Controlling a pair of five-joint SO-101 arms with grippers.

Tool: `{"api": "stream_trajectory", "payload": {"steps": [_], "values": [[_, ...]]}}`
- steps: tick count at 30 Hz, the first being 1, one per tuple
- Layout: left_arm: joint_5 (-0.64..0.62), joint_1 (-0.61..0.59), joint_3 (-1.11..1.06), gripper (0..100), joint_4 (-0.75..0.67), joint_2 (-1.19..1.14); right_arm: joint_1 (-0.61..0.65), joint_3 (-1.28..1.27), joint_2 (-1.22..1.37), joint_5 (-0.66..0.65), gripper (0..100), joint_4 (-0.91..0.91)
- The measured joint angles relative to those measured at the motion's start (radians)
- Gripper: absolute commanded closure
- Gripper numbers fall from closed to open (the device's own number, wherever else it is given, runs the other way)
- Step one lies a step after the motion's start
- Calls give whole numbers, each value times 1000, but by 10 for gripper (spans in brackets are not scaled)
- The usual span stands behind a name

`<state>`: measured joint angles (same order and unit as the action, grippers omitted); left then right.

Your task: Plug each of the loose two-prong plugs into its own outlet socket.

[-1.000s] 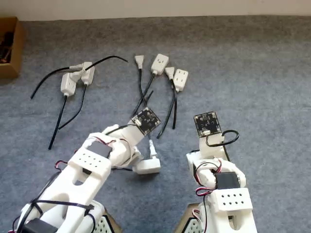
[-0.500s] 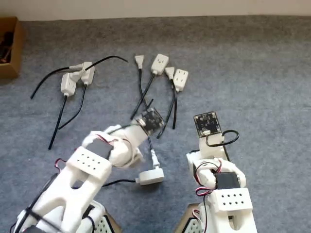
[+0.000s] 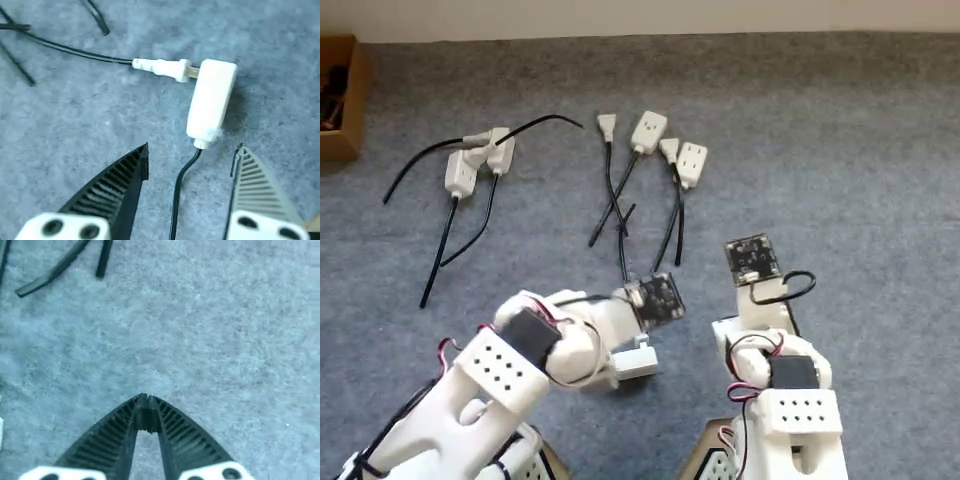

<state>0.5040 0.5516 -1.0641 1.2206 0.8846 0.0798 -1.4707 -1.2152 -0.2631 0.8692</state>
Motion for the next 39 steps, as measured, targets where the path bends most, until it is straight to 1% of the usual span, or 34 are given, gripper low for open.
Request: {"api": "stream_trajectory", "payload": {"steps": [2,3,8,11,16,24,30,33,35,39], "values": [[26,12,-35,726,-46,0,-49,0,0,-3,989,0],[34,14,-51,726,-74,0,-54,0,0,-3,989,0],[83,12,-117,726,-189,2,-46,-5,0,-3,989,3],[83,12,-158,730,-239,2,-46,-5,0,-3,989,3],[83,12,-224,809,-307,2,-35,-26,0,-6,989,3],[92,21,-256,959,-354,2,-31,-26,0,-9,989,3],[192,23,-333,967,-381,17,-31,-29,0,-9,989,-2],[192,-35,-339,968,-407,17,-31,-34,0,-9,989,-12],[207,-123,-327,968,-440,9,-31,-46,0,-9,989,-18],[295,-331,-322,966,-555,11,-31,-52,0,-9,989,-21]]}}
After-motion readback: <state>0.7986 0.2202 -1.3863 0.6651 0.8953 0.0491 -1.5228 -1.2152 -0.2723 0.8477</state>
